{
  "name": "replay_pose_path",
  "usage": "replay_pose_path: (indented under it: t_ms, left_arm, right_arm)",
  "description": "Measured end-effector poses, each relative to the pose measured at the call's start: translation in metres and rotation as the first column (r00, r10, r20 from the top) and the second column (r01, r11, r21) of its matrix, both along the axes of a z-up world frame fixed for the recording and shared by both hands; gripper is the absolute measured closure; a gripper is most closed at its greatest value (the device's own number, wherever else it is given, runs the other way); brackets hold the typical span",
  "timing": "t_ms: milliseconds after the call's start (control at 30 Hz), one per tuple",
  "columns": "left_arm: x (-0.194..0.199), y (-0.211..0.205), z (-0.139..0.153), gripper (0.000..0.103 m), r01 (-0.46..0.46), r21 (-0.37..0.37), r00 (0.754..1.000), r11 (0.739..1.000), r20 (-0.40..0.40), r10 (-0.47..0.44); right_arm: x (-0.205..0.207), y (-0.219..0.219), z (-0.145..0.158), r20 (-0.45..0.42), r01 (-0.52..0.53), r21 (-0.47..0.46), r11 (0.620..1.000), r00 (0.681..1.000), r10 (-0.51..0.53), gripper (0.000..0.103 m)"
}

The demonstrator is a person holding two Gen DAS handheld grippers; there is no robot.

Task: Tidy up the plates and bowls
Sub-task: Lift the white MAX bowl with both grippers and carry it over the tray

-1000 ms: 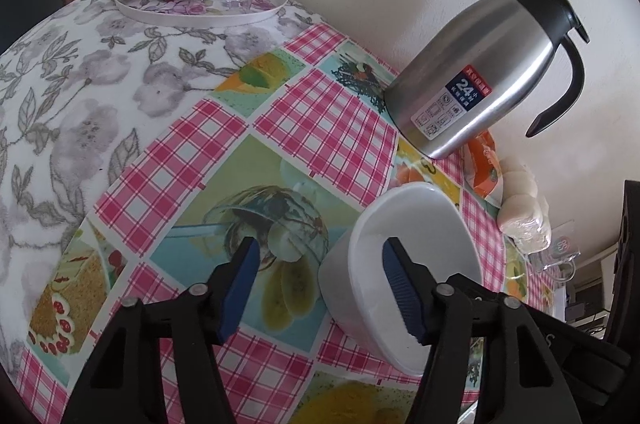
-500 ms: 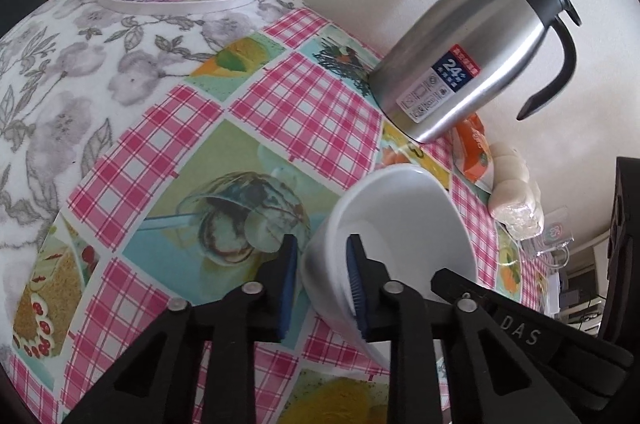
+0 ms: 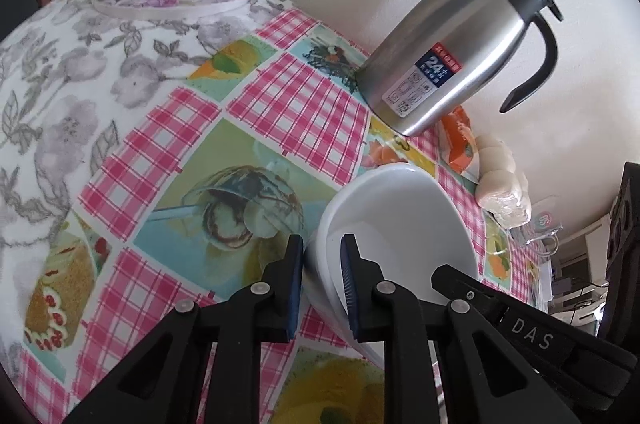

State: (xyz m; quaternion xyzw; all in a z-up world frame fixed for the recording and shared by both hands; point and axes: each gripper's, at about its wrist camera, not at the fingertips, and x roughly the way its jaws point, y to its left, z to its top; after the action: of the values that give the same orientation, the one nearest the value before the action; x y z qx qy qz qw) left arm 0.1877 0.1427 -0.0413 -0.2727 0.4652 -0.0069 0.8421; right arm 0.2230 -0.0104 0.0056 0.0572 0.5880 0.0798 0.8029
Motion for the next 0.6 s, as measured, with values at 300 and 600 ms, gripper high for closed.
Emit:
replay_pose_path:
  t_ms: [300, 600]
  left_arm:
    - [-0.019, 0.006, 0.034, 0.083, -0.005, 0.0, 0.998, 1.0, 0.06, 0.005]
    - [-0.045, 0.005, 0.077, 0.084, -0.001, -0.009, 0.991, 1.0, 0.136, 0.002]
  right_arm:
    - [-0.022, -0.001, 0.03, 0.061, -0.007, 0.04, 0.999, 0.998, 0.005, 0.092]
    - [-0.049, -0.01, 0.072, 0.15, -0.023, 0.067, 0.997, 0.989, 0.012, 0.092]
